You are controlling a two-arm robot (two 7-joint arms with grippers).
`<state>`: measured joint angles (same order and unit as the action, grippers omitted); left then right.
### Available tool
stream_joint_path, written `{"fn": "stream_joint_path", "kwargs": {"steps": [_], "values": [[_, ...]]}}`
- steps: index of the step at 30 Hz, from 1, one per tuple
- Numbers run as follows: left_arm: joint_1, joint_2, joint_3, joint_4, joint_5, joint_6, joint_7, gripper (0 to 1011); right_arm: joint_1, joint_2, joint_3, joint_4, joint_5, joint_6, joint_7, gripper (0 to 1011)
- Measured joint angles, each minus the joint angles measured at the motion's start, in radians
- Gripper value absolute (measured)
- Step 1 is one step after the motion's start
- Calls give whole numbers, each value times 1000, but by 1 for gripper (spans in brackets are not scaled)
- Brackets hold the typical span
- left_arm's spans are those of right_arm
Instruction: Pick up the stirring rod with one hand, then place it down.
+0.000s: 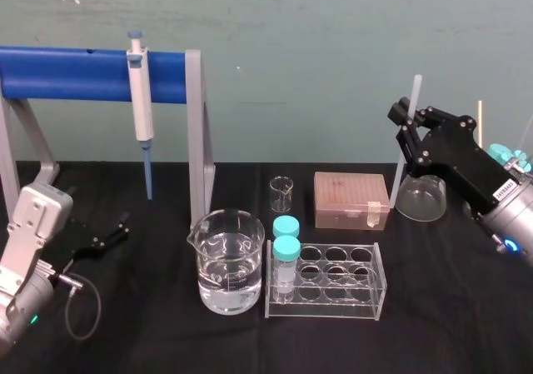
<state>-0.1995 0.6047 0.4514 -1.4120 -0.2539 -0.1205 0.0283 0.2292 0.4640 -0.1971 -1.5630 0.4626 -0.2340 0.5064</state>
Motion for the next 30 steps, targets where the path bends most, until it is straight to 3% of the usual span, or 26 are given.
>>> {"fn": "stream_joint_path", "kwargs": {"steps": [30], "values": [[0, 0, 0, 0, 0, 0, 0, 1000, 1, -4, -4, 12, -6, 6, 2, 72]]}}
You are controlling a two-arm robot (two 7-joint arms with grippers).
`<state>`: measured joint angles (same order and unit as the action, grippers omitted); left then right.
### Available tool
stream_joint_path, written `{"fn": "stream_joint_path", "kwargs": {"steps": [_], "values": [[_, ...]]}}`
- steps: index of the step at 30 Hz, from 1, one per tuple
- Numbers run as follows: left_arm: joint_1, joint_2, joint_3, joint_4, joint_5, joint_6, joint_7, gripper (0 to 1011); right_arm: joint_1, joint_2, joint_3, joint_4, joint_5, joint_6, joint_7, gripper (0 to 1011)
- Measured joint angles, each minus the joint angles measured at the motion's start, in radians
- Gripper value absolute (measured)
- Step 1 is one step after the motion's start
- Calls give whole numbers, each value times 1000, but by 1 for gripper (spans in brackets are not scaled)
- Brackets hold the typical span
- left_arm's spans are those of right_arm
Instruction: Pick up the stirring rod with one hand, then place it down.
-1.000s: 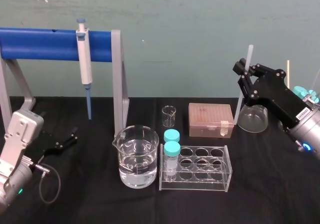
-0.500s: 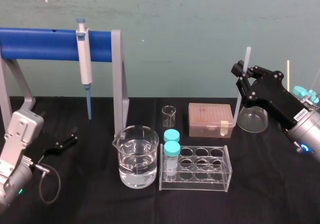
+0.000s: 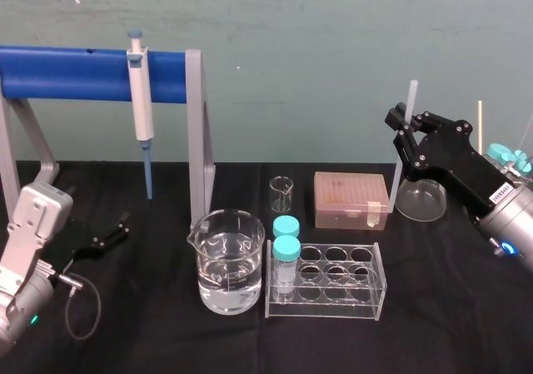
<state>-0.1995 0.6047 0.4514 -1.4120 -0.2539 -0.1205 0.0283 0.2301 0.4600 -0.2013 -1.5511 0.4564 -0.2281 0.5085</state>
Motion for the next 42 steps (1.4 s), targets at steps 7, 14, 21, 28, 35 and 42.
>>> {"fn": "stream_joint_path", "kwargs": {"steps": [7, 14, 21, 28, 35, 42], "values": [[0, 0, 0, 0, 0, 0, 0, 1000, -2, 0, 1, -1, 1, 0, 1, 72], [0, 0, 0, 0, 0, 0, 0, 1000, -5, 0, 2, -3, 2, 0, 1, 72], [0, 0, 0, 0, 0, 0, 0, 1000, -6, 1, 2, -5, 4, 1, 1, 72], [0, 0, 0, 0, 0, 0, 0, 1000, -8, 2, 3, -8, 5, 3, 1, 72], [0, 0, 0, 0, 0, 0, 0, 1000, -7, 1, 1, -6, 5, 4, 1, 72], [0, 0, 0, 0, 0, 0, 0, 1000, -3, 0, -1, -2, 2, 4, 1, 72]]}}
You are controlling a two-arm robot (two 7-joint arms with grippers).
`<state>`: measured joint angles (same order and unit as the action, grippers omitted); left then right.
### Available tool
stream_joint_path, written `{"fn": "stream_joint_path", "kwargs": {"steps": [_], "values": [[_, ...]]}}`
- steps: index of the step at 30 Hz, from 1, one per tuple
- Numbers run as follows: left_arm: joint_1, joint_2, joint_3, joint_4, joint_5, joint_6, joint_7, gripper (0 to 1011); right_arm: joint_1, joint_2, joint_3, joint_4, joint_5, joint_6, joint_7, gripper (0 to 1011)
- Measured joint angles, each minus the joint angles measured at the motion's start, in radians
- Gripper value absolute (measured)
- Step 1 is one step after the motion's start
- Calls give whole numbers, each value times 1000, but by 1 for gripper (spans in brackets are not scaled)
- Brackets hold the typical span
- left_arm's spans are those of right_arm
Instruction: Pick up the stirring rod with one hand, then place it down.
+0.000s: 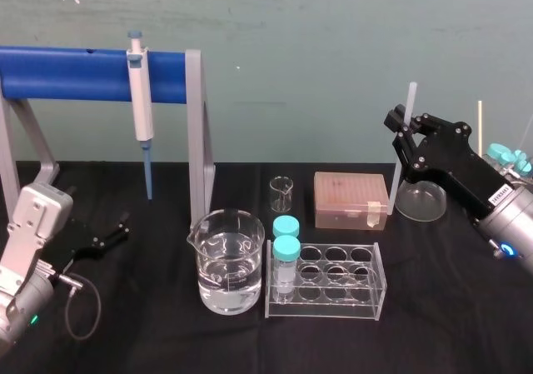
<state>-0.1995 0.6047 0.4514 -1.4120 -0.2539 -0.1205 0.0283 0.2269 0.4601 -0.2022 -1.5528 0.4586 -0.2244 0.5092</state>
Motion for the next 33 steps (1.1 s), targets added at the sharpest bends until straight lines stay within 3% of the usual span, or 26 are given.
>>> {"fn": "stream_joint_path", "kwargs": {"steps": [33], "values": [[0, 0, 0, 0, 0, 0, 0, 1000, 4, -4, -4, 10, -3, -2, 0, 72]]}}
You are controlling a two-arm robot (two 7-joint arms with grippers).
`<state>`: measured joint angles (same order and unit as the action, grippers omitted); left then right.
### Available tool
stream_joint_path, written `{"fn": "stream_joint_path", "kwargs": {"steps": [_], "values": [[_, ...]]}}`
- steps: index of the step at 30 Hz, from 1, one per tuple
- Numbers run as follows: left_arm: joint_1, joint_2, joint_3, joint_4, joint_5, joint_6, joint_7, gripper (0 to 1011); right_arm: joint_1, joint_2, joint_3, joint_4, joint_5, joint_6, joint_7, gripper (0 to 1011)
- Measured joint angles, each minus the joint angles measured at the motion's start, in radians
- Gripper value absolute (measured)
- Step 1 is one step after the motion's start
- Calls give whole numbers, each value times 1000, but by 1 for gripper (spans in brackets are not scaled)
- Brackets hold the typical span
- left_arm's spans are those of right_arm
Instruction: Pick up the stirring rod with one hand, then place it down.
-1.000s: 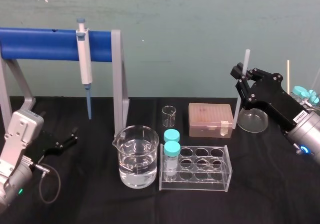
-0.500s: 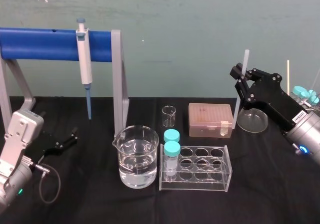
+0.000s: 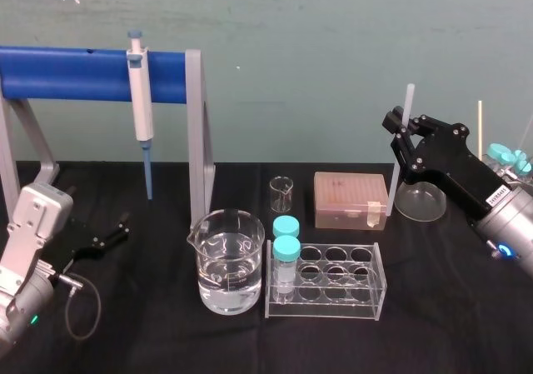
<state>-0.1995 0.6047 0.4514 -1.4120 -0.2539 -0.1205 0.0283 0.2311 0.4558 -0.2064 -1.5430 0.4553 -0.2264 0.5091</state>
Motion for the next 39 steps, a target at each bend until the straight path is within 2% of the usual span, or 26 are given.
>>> {"fn": "stream_joint_path", "kwargs": {"steps": [8, 11, 18, 22, 31, 39], "values": [[0, 0, 0, 0, 0, 0, 0, 1000, 0, 2, -1, 0, 4, 0, 7, 72], [0, 0, 0, 0, 0, 0, 0, 1000, 0, 11, -8, 9, 28, -4, 46, 72], [0, 0, 0, 0, 0, 0, 0, 1000, 0, 44, -31, 50, 129, -44, 193, 72], [0, 0, 0, 0, 0, 0, 0, 1000, -6, 50, -38, 70, 157, -58, 219, 72], [0, 0, 0, 0, 0, 0, 0, 1000, -16, 51, -59, 103, 188, -68, 231, 72], [0, 0, 0, 0, 0, 0, 0, 1000, -7, 47, -81, 133, 175, -78, 229, 72]]}}
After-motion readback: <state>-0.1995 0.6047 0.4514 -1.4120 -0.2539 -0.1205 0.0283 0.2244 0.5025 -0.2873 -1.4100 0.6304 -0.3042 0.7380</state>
